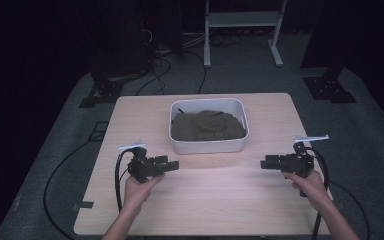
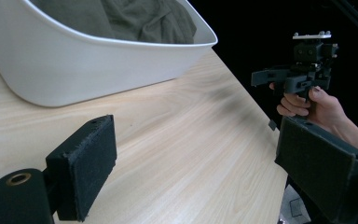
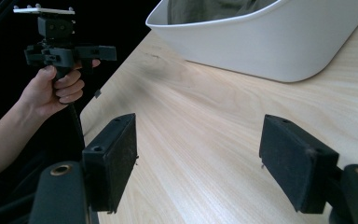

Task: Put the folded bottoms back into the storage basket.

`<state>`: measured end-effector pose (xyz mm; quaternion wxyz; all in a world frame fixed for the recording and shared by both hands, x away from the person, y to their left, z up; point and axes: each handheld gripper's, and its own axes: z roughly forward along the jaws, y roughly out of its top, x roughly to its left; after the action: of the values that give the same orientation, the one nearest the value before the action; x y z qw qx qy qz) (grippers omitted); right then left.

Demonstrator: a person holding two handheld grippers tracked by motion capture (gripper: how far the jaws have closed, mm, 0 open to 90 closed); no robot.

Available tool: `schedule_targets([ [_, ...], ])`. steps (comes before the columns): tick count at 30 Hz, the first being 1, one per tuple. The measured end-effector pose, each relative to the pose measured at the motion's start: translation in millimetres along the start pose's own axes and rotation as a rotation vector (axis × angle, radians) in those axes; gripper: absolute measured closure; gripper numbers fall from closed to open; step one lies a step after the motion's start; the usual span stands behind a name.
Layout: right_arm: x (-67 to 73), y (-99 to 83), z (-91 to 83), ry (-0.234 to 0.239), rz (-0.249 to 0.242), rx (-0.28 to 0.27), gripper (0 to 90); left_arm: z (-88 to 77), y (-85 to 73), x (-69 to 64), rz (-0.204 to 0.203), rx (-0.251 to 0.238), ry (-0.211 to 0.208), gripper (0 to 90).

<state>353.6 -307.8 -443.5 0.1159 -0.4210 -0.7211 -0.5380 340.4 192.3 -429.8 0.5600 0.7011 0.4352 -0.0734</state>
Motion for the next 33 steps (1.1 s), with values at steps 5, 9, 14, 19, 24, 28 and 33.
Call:
schedule_targets([
  [5,0.6,-5.0,-0.9,0.004,0.003,0.002,26.7,-1.2,-5.6,0.5,-0.002,0.009,0.003,11.3],
  [9,1.0,-10.0,-1.7,0.01,0.001,0.006,26.7,-1.7,-10.1,2.0,-0.002,0.013,0.005,10.9],
  [14,1.8,-16.0,-1.6,0.015,0.003,0.011,26.5,-2.8,-16.4,3.9,-0.009,0.017,0.005,10.6],
  [19,2.1,-20.6,-2.0,0.025,0.004,0.011,26.5,-5.5,-21.8,4.5,-0.017,0.008,0.002,10.6],
  [24,2.8,-25.8,-2.6,0.03,0.007,0.014,26.5,-8.0,-27.2,5.5,-0.017,0.008,0.003,10.6],
  [28,3.4,-29.5,-4.0,0.028,0.005,0.019,26.5,-10.9,-31.0,5.7,-0.02,0.006,0.003,10.6],
  [33,3.2,-34.9,-7.1,0.026,0.011,0.017,26.4,-15.2,-35.0,5.7,-0.018,0.001,0.004,10.6],
])
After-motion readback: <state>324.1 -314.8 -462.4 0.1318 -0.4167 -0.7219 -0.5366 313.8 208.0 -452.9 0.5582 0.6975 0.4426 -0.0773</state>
